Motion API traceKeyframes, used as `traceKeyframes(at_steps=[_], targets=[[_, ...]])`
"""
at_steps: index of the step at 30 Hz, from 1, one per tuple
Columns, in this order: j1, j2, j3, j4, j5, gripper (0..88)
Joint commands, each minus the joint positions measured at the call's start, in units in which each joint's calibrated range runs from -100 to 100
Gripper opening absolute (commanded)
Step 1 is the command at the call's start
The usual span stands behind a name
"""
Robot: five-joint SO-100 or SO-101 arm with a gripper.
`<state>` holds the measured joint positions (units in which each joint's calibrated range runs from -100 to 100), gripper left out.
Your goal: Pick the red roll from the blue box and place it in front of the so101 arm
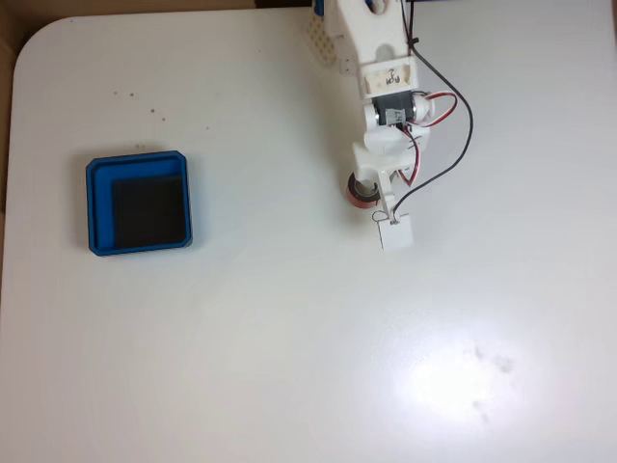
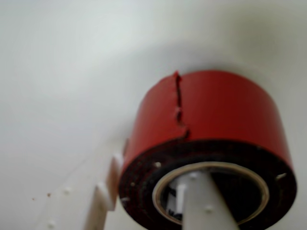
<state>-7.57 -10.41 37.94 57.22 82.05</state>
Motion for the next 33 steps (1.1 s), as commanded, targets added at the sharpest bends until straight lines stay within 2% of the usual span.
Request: traceKeyframes(at_steps=[1, 6, 15, 22, 33], targets=[[0.1, -2.5, 0.1, -0.7, -0.4, 1.6], [0.6, -2.7, 0.1, -0.7, 0.3, 6.2], [0.8, -4.1, -0.2, -0.7, -0.3, 6.7], [0.9, -18.9, 2.5, -0.6, 0.3, 6.7], [1.0, -49.7, 23.0, -0.8, 0.3, 6.7]])
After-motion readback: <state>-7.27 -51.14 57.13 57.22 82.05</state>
